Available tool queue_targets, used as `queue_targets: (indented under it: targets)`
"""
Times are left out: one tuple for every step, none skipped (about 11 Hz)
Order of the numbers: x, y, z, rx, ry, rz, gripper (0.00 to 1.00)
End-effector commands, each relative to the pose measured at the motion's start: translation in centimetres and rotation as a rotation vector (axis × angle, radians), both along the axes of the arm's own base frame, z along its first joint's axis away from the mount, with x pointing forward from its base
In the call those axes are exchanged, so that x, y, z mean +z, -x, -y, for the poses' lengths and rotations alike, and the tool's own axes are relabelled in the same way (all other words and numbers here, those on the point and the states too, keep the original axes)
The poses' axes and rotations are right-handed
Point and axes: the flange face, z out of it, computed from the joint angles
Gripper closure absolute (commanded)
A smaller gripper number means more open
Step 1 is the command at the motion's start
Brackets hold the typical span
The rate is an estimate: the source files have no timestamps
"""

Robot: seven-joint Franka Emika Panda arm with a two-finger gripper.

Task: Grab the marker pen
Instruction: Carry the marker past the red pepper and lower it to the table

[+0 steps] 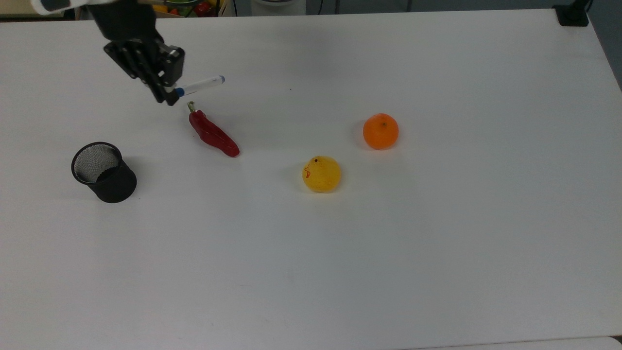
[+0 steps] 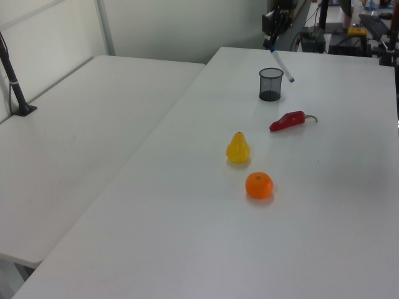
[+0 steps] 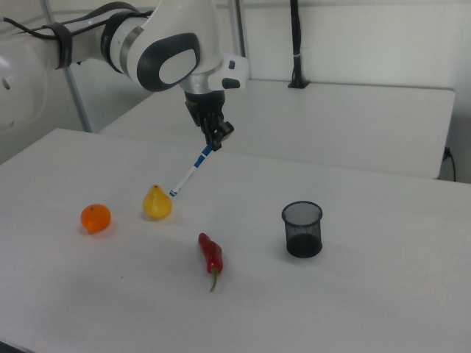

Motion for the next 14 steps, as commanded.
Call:
queue_targets:
  targets:
    - [-0.7,1.8,-2.5,0.134,-0.005,-0.077,1.0]
    - [-1.3,1.9,-3.8,0.188,-0.003,-0.105,1.0]
    - [-1.8,2.0,-4.6,0.231,-0.001,-0.13,1.0]
    - [-2.2,2.2,-5.6,0.278,0.017,-0.16,1.0]
    - [-3.1,2.2,-6.6,0.321,0.032,-0.196,1.0]
    - [-3.6,2.3,-7.4,0.353,0.039,-0.219,1.0]
    - [-4.9,2.2,-8.4,0.391,0.051,-0.258,1.0]
    - [-6.4,2.0,-9.7,0.425,0.071,-0.298,1.0]
    - [-7.8,1.7,-10.9,0.447,0.084,-0.324,1.0]
    - [-9.0,1.5,-11.6,0.462,0.094,-0.344,1.0]
    - [-10.0,1.2,-12.0,0.474,0.1,-0.362,1.0]
    - [-11.5,1.1,-12.9,0.498,0.101,-0.383,1.0]
    - [-13.4,0.7,-13.9,0.516,0.112,-0.409,1.0]
    - [-15.2,0.4,-14.4,0.53,0.139,-0.436,1.0]
